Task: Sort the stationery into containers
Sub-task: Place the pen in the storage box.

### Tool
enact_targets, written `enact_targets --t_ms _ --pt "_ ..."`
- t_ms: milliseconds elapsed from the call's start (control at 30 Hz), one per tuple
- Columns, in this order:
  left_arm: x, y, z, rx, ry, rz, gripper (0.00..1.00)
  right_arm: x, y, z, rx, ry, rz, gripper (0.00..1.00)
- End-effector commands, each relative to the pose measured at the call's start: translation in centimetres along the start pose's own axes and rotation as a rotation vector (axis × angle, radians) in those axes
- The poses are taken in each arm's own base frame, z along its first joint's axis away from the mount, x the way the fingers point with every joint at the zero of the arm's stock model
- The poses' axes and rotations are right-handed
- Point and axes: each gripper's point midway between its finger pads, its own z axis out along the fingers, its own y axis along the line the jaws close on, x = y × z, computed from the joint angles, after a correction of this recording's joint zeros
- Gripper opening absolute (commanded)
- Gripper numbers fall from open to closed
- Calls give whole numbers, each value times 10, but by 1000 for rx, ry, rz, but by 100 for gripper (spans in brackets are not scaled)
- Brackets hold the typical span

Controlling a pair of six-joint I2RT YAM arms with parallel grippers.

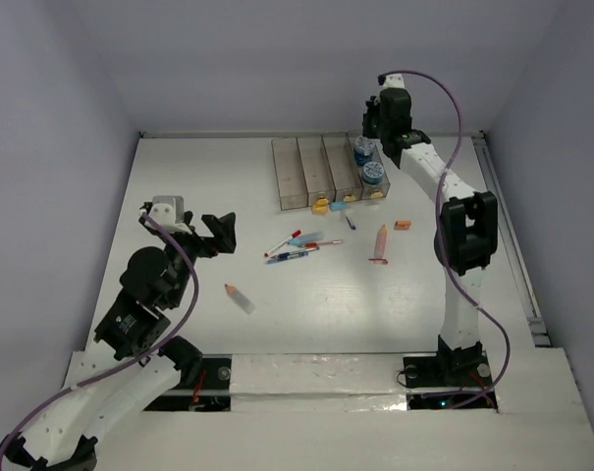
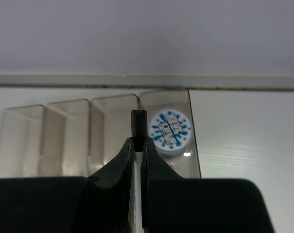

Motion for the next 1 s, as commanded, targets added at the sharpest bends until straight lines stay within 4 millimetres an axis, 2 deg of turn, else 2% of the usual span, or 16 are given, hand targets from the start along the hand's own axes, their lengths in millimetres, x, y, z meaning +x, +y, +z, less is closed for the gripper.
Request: enact_targets --t_ms 0,33,300,467,500,533,600,633,667,700,733,833,867,900,967 --pt "4 -15 11 59 31 1 98 26 23 7 -47 65 -15 0" --pt "7 -20 12 83 45 4 96 34 23 11 -51 84 -17 0" --pt "49 -39 32 137 222 24 86 45 41 19 -144 115 11 0" --pt "67 -46 37 147 308 -6 80 63 40 24 -147 168 -2 2" --pt "76 -48 39 144 341 -13 79 66 41 25 -153 176 -3 8" --pt "78 -50 40 147 356 -19 77 66 44 25 -169 182 -4 25" --pt "93 -51 44 131 410 -40 74 64 47 23 -188 183 -1 46" --pt "97 -54 45 139 430 -51 72 55 51 18 -205 170 2 60" --pt "107 -55 47 130 463 -67 65 49 55 12 -227 161 7 69" --pt "111 -55 49 126 475 -64 65 49 57 11 -237 163 9 69" --pt "120 -55 50 117 499 -86 63 35 60 4 -252 137 11 72" --pt "142 -53 63 68 536 -109 59 23 69 -11 -304 115 22 70" --pt "148 -50 66 42 545 -109 58 5 74 -25 -326 83 35 68" --pt "161 -47 73 18 570 -100 57 16 74 -30 -334 104 44 65" --pt "179 -40 76 -14 596 -82 54 9 80 -45 -377 75 57 56"
